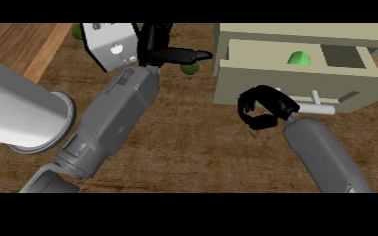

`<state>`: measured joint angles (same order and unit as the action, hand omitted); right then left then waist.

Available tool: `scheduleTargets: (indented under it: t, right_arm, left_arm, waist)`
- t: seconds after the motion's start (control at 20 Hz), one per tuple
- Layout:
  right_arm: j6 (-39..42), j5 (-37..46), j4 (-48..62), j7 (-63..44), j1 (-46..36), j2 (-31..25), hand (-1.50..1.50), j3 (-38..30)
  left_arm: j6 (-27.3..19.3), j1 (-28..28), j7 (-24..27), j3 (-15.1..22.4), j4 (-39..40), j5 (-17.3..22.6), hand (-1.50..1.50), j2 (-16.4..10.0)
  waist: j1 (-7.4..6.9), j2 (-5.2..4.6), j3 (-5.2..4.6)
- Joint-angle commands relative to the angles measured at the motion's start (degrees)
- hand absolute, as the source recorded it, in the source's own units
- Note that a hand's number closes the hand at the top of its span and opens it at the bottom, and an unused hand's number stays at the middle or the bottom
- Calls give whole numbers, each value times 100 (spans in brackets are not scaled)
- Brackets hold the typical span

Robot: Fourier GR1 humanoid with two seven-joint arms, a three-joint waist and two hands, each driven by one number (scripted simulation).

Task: Pick up the cup, place it into the drawer and close the drawer

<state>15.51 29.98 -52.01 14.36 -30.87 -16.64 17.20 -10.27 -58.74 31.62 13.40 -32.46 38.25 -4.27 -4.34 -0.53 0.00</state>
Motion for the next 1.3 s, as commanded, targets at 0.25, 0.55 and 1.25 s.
scheduleTargets:
  t: [0.25,0.55,1.25]
  right_arm:
    - [-540,-328,1939,983,-1509,-258,150,-1128]
    - [-736,-542,2464,786,-2148,-615,150,-1642]
    - [19,-1054,2158,579,-2386,-1088,150,-1981]
  left_arm:
    - [393,445,-161,-49,-546,78,-150,-453]
    - [640,831,-342,98,-791,40,-150,-643]
    - [1124,1184,-357,136,-1027,117,-150,-804]
  waist:
    - [-293,-113,32]
    - [-564,-158,36]
    - [-824,-222,16]
